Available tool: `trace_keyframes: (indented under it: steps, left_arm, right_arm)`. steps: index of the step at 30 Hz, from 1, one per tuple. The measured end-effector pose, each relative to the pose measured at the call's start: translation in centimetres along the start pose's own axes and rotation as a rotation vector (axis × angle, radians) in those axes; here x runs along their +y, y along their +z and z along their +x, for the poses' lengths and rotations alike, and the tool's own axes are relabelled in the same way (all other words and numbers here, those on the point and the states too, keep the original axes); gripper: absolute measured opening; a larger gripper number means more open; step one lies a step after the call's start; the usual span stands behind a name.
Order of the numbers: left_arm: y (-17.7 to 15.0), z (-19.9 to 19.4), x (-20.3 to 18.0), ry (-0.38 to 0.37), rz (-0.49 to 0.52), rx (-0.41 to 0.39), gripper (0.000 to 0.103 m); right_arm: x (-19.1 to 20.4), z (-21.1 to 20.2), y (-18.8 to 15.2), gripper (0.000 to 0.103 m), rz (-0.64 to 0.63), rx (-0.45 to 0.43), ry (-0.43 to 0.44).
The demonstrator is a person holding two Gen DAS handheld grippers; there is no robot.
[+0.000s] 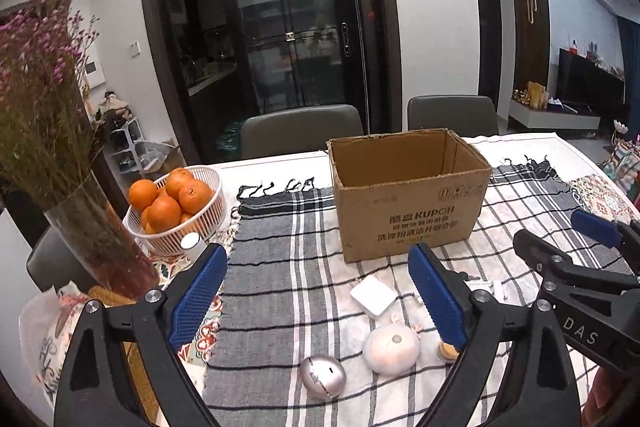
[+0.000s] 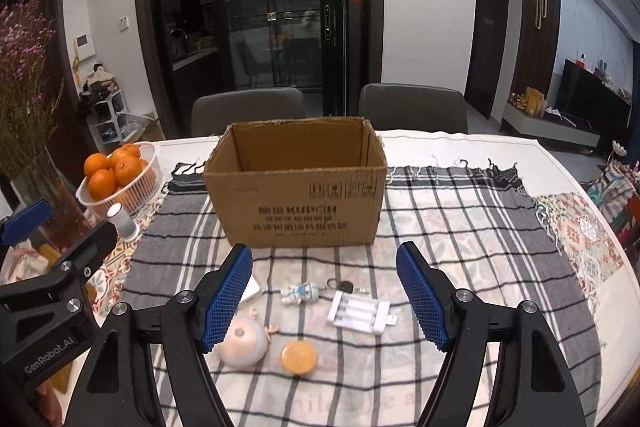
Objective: Organize rigid objects
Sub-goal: 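Withdraw both tools from the box back toward the remaining objects, then grasp the pink antlered lamp with the left tool while the right tool grasps the yellow-lidded jar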
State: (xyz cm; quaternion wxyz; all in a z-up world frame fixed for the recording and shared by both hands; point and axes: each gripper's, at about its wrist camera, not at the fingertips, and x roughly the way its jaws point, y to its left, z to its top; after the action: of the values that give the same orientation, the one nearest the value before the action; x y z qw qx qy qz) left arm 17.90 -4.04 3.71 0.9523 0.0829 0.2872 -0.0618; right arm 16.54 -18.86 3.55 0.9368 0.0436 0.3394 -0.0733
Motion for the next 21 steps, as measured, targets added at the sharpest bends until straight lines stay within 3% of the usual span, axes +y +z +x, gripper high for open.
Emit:
trace_keyframes:
  steps: [12,21]
  left_arm:
    - [-4.9,-0.3,-0.3,0.016,0.021,0.015,0.093]
    - [-7.7,0.9,-1.0,-0.003,0.05,0.064,0.093]
  right_arm:
    - [0.5,0.3,-5.0,0.075,-0.014,0.038,0.022]
    - [0.7,2.1,-8.3,0.075,-0.026,0.117,0.051]
